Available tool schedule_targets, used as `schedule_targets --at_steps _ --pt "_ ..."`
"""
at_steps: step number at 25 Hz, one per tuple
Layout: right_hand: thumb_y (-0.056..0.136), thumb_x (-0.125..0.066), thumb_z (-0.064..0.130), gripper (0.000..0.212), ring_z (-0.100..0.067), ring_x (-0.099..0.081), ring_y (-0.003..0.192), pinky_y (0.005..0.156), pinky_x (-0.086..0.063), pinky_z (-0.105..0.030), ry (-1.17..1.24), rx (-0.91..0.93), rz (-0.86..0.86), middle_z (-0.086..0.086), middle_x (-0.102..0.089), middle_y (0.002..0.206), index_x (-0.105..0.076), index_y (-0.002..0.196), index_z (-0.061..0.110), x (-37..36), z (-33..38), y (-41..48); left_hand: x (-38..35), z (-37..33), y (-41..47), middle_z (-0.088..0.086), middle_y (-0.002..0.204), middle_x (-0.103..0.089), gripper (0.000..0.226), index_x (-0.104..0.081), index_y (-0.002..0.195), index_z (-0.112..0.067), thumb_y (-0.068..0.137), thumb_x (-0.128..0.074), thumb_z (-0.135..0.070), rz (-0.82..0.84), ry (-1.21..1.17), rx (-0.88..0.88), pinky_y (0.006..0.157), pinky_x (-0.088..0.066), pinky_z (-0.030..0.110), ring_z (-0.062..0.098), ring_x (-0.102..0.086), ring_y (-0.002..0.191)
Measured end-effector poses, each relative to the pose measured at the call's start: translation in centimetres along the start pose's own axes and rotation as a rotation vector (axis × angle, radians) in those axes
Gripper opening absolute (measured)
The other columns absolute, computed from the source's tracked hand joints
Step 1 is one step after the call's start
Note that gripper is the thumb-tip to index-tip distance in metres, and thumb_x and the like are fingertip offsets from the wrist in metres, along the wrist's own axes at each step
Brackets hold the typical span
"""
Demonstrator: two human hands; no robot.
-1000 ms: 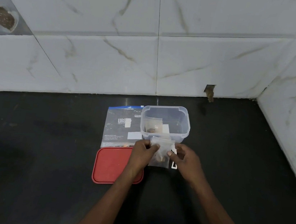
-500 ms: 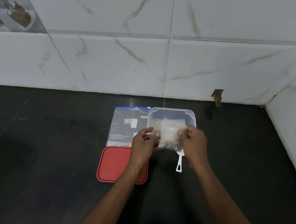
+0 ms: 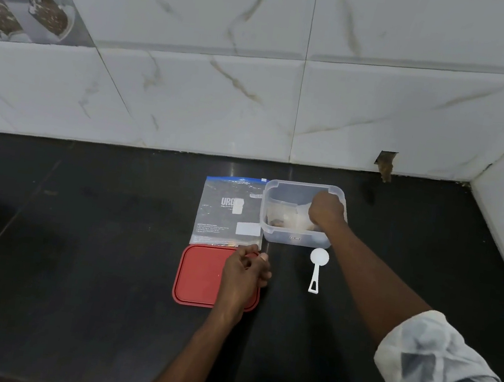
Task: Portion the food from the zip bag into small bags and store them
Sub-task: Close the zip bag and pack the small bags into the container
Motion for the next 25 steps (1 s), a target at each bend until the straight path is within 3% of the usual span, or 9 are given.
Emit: schedule_targets --at_steps 6,9,12,15,19,22,25 --pt "0.09 -0.055 -0.003 0.019 -0.032 -0.066 0.098 0.079 -0.053 -0.035 -0.167 0.104 -0.096 -0.019 -0.068 0.108 -0.065 0.105 -0.002 4.9 2.0 0.5 0.7 0.9 0.1 0.011 0.086 -0.069 0.015 -0.061 0.113 -0.014 0.099 -0.059 -0.012 -0.031 0.043 0.039 0.061 -0.055 0.03 0.02 -0.064 0.068" --pt "0.087 -0.059 -0.002 0.013 -0.026 -0.066 0.08 0.07 -0.055 -0.032 -0.117 0.156 0.134 -0.016 -0.071 0.096 -0.068 0.096 -0.002 3.0 1.7 1.3 0.9 1.2 0.1 0.01 0.086 -0.071 0.02 -0.06 0.118 -0.016 0.098 -0.059 -0.012 -0.039 0.067 0.046 0.061 -0.054 0.03 0.019 -0.065 0.067" --pt "0.086 -0.065 0.006 0.003 -0.021 -0.059 0.08 0.069 -0.052 -0.027 -0.227 0.201 0.283 -0.007 -0.068 0.088 -0.066 0.088 0.005 -0.8 1.3 -0.1 0.6 1.3 0.0 0.008 0.087 -0.071 0.025 -0.059 0.122 -0.018 0.098 -0.059 -0.013 -0.031 0.095 0.041 0.061 -0.055 0.029 0.017 -0.066 0.067" --pt "0.09 -0.058 0.005 0.022 -0.02 -0.064 0.092 0.084 -0.052 -0.028 -0.324 0.235 0.207 -0.009 -0.07 0.106 -0.067 0.11 0.004 -1.7 1.4 -0.2 0.9 0.5 -0.2 0.011 0.091 -0.071 0.02 -0.063 0.116 -0.018 0.097 -0.059 -0.012 -0.041 0.155 0.001 0.062 -0.056 0.027 0.015 -0.066 0.068" --pt "0.087 -0.059 0.001 0.025 -0.023 -0.066 0.093 0.084 -0.053 -0.03 -0.31 0.296 0.145 -0.01 -0.07 0.105 -0.067 0.11 0.004 -1.0 2.5 0.4 1.8 -0.9 0.3 0.007 0.083 -0.071 0.013 -0.069 0.105 -0.014 0.097 -0.06 -0.01 -0.076 0.194 -0.044 0.064 -0.056 0.025 0.011 -0.066 0.067" --pt "0.091 -0.052 -0.003 0.027 -0.028 -0.061 0.105 0.092 -0.048 -0.032 -0.234 0.346 0.09 -0.013 -0.066 0.116 -0.066 0.114 0.0 1.3 2.1 1.4 1.9 -1.3 0.6 0.003 0.079 -0.071 0.013 -0.07 0.104 -0.013 0.096 -0.061 -0.009 -0.088 0.214 -0.066 0.067 -0.059 0.029 0.009 -0.066 0.065" --pt "0.089 -0.059 -0.001 0.024 -0.029 -0.061 0.103 0.091 -0.049 -0.032 -0.128 0.348 0.012 -0.015 -0.065 0.116 -0.069 0.11 -0.001 3.8 1.8 2.6 1.8 -1.1 0.0 0.004 0.079 -0.069 0.013 -0.07 0.099 -0.011 0.096 -0.059 -0.006 -0.087 0.252 -0.087 0.064 -0.058 0.023 0.009 -0.064 0.065"
Point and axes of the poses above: each hand's wrist, its own y-axis towards the middle knuckle, its own x-axis out of the back of the hand, z = x × y, the point moved 10 cm from there along y, towards the middle knuckle
